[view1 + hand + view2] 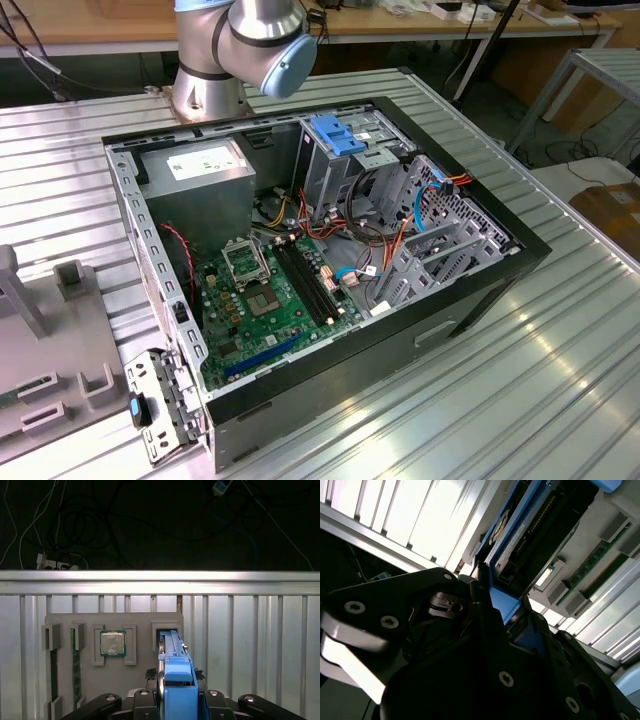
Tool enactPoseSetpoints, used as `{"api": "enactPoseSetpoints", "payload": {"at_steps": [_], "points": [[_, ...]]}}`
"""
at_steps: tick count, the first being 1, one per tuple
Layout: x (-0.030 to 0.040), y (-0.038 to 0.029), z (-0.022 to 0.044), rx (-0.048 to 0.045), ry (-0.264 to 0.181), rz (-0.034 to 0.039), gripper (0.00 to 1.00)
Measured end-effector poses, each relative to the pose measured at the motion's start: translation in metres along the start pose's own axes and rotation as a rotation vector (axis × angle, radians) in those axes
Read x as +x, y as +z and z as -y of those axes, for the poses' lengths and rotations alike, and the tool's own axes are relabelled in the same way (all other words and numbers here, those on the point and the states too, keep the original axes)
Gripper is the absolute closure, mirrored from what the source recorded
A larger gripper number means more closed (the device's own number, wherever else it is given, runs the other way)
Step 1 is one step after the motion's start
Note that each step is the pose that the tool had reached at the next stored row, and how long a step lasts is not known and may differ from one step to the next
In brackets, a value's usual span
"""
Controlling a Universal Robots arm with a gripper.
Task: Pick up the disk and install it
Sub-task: 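Pick up the disk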
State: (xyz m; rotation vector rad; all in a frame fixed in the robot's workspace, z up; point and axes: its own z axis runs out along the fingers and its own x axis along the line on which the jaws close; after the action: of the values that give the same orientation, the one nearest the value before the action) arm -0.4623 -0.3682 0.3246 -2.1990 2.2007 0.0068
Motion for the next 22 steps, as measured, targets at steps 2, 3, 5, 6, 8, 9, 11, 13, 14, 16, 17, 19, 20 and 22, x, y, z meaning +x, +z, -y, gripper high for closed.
{"api": "enactPoseSetpoints", "payload": {"at_steps": [2, 3, 5, 6, 8, 9, 11, 13, 14, 16, 17, 19, 20, 22], "points": [[0.0, -0.0001, 0.0, -0.0001, 0.0, -0.0001, 0.63], [0.0, -0.0002, 0.0, -0.0003, 0.0, -0.0001, 0.63], [-0.0001, -0.0016, 0.0001, -0.0006, 0.0, -0.0003, 0.63], [-0.0001, -0.0031, 0.0001, -0.0002, 0.0, -0.0001, 0.63], [-0.0001, -0.0045, 0.0001, -0.0002, 0.0, -0.0001, 0.63], [-0.0002, -0.0064, 0.0005, -0.0004, 0.0, -0.0001, 0.63], [-0.0002, -0.0083, 0.0006, -0.0004, 0.0, -0.0001, 0.63], [-0.0002, -0.0089, 0.0006, -0.0005, 0.0, -0.0001, 0.63], [-0.0002, -0.0089, 0.0006, -0.0004, 0.0, -0.0001, 0.63], [-0.0002, -0.0091, 0.0006, -0.0005, 0.0, -0.0001, 0.63], [-0.0002, -0.0091, 0.0006, -0.0006, 0.0, -0.0001, 0.63], [-0.0002, -0.0092, 0.0006, -0.0005, 0.0, -0.0001, 0.63], [-0.0002, -0.0093, 0.0007, -0.0005, 0.0, -0.0001, 0.63], [-0.0002, -0.0098, 0.0007, -0.0005, 0.0, -0.0001, 0.63]]}}
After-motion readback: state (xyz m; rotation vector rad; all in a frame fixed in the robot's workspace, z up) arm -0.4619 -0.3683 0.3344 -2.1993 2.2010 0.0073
